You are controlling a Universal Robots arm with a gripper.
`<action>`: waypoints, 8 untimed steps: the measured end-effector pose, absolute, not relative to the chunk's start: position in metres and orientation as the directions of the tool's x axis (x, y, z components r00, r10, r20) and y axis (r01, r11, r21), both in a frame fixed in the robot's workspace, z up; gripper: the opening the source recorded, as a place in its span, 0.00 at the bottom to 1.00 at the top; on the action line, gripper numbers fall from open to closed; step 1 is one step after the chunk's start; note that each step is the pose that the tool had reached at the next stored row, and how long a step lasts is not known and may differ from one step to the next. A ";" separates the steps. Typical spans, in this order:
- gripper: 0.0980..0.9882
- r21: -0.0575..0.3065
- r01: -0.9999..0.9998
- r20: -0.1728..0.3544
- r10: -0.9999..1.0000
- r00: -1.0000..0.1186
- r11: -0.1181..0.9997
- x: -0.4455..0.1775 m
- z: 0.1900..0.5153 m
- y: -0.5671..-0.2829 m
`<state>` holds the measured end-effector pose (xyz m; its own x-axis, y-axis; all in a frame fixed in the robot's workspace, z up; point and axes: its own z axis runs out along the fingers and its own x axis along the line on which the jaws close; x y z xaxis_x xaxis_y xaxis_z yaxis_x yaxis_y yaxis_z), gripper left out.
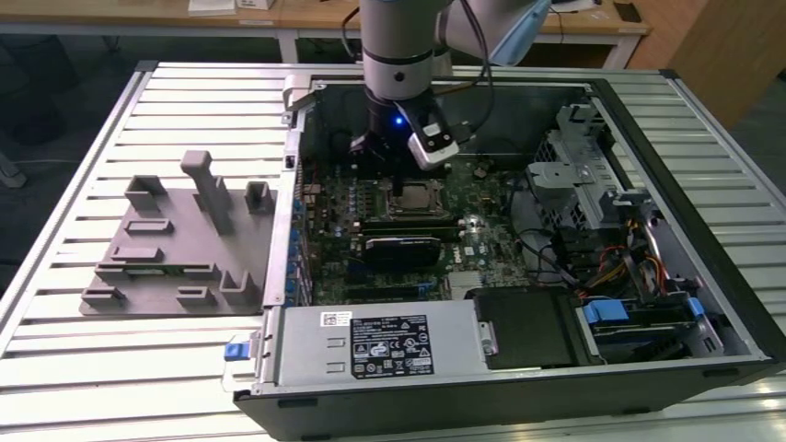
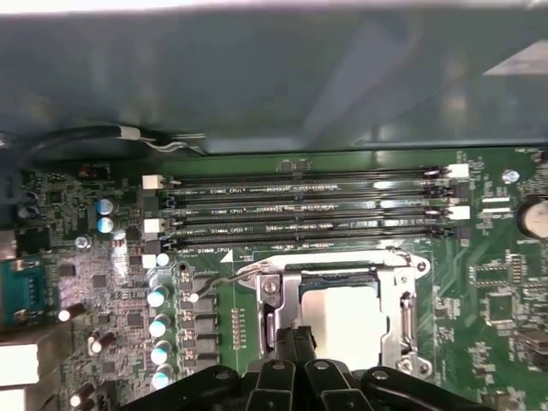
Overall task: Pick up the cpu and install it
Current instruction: 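Close the cpu cover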
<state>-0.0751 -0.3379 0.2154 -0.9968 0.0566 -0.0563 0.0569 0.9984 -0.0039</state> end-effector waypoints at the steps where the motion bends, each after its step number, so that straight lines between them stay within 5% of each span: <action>1: 0.01 -0.004 0.057 -0.057 0.056 -0.997 0.998 -0.075 0.219 -0.338; 8: 0.01 -0.003 0.057 -0.061 0.057 -0.997 0.998 -0.075 0.229 -0.338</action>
